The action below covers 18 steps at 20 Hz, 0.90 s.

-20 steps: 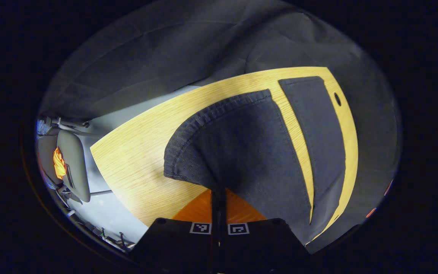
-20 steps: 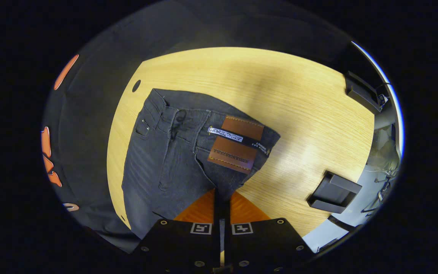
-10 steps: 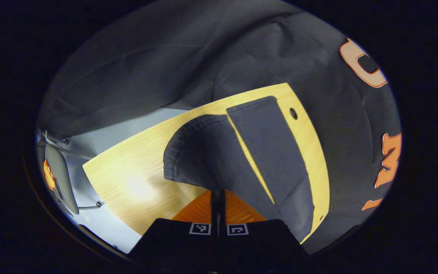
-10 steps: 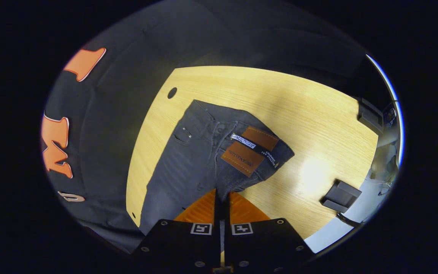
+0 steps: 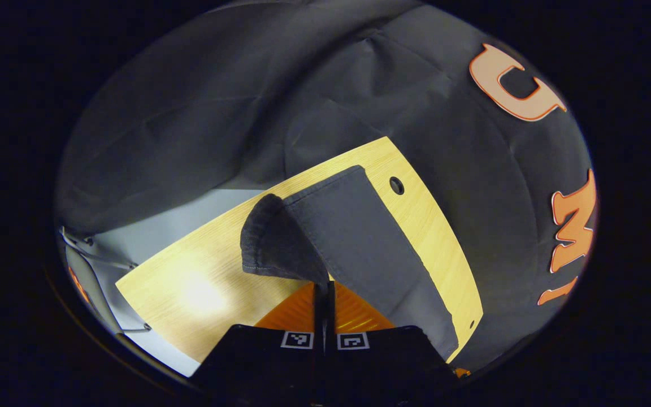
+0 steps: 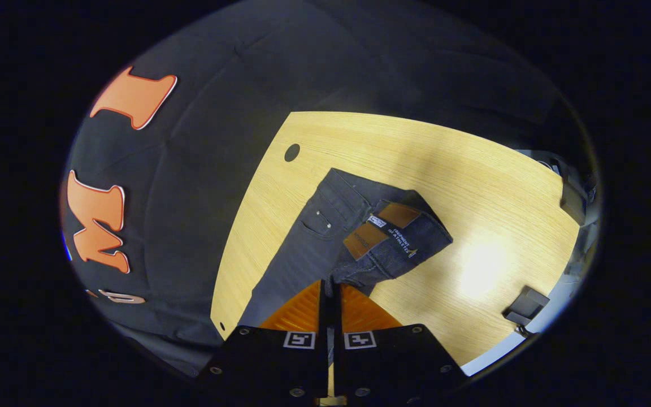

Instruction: Grasp the waist and the cuffs of the jeans and fold them to make the two legs overlap; first hold the waist and fold one-third of the jeans toward the cuffs, then hold the cuffs and fold the remaining one-third in the same direction to finish folding.

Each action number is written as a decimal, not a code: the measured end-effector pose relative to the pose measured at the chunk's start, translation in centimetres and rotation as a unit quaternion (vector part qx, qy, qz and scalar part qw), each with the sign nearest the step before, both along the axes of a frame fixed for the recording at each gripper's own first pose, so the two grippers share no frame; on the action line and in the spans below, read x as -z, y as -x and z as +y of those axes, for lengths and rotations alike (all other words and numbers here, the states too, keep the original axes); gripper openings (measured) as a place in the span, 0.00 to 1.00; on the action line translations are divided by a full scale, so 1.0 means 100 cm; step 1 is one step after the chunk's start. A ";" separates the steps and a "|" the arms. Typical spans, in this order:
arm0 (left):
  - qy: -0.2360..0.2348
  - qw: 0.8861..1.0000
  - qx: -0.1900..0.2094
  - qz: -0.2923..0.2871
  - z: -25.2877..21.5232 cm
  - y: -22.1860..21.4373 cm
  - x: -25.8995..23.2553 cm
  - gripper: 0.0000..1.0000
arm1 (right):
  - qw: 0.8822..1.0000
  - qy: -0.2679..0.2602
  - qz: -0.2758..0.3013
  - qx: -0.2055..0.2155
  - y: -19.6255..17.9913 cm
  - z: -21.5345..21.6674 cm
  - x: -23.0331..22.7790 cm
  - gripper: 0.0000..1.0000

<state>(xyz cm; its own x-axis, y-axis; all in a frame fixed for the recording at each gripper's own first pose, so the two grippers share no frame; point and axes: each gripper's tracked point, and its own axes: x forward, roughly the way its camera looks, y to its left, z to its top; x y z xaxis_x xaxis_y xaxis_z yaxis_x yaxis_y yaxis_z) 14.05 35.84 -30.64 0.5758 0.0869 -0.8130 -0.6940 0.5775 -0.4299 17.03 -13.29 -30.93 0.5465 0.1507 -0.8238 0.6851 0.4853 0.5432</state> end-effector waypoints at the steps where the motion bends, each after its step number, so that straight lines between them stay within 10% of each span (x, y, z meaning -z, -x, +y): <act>1: -0.006 1.000 0.005 0.000 0.000 -0.008 0.000 0.01 | 1.000 -0.005 -0.002 0.007 -0.006 -0.001 -0.001 0.04; 18: -0.049 0.997 0.041 0.041 0.020 -0.140 0.043 0.01 | 0.999 0.000 0.040 -0.001 -0.104 -0.002 0.043 0.04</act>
<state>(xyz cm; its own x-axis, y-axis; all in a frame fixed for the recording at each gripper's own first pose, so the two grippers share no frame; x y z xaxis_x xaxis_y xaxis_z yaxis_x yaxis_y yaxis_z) 28.03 37.86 -34.97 0.5156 0.1236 -0.8479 -0.6739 0.6697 -0.3122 27.46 -13.50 -35.19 0.4779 0.1515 -0.8652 0.7263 0.4859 0.4862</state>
